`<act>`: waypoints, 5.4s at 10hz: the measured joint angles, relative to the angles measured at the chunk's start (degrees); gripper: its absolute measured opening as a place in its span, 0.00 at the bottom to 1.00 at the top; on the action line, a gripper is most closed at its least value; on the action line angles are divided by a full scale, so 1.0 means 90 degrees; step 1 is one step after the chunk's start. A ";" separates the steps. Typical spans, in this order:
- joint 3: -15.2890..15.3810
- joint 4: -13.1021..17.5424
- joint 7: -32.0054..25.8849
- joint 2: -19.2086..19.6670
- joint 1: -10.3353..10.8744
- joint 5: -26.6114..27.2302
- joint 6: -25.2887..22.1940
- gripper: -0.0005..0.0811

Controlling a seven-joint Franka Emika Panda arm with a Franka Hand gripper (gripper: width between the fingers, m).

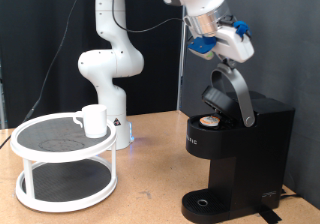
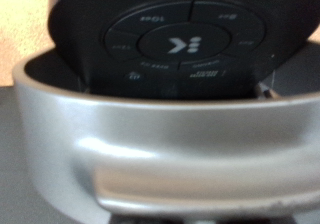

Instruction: Make a cup of coffee with the keurig machine

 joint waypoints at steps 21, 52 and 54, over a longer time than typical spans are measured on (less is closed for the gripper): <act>-0.0211 -0.0829 0.0090 0.0547 -0.0438 -0.1208 0.0655 0.01; -0.0700 -0.4016 -0.1277 -0.2755 -0.0755 0.1019 0.1008 0.01; -0.0738 -0.4301 -0.0806 -0.3048 -0.0961 0.1077 0.0982 0.01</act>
